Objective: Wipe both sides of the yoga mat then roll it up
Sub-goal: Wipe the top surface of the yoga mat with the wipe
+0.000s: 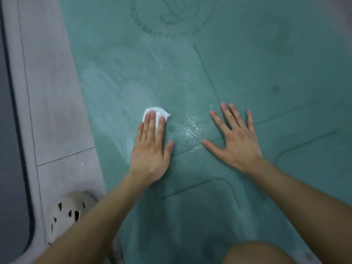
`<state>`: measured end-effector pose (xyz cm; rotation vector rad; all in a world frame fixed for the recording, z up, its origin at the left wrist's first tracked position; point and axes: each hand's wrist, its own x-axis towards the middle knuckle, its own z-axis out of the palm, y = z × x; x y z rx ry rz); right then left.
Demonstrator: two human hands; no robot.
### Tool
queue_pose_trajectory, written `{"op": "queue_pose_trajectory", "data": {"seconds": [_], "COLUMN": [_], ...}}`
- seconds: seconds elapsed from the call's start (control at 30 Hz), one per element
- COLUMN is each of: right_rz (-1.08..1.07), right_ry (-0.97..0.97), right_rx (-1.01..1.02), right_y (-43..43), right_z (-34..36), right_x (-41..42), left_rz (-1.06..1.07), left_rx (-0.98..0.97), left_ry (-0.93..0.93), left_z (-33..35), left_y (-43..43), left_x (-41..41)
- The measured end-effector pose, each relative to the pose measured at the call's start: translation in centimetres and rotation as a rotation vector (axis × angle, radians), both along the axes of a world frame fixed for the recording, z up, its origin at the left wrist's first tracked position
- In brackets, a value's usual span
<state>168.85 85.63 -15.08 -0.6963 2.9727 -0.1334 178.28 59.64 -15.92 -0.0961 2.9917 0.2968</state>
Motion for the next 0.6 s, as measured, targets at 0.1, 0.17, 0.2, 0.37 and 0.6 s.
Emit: {"op": "queue_pose_trajectory", "data": {"seconds": [0.1, 0.17, 0.2, 0.37, 0.6], "right_rz": [-0.027, -0.024, -0.019, -0.031, -0.042], "right_ry": [-0.016, -0.021, -0.011, 0.008, 0.002], "right_rx": [0.017, 0.013, 0.0, -0.031, -0.053], "right_y": [1.0, 0.7, 0.7, 0.8, 0.7], "right_z": [-0.7, -1.0, -1.1, -1.1, -0.9], "right_x": [0.3, 0.2, 0.2, 0.3, 0.4], "left_rz": [-0.125, -0.122, -0.079, 0.088, -0.202], "left_rx": [0.032, -0.004, -0.019, -0.001, -0.003], "left_ry": [-0.011, 0.008, 0.026, 0.065, 0.017], "left_z": [0.3, -0.5, -0.7, -0.9, -0.1], "left_y": [1.1, -0.7, -1.5, 2.3, 0.7], "left_x": [2.2, -2.5, -5.9, -8.4, -5.9]}}
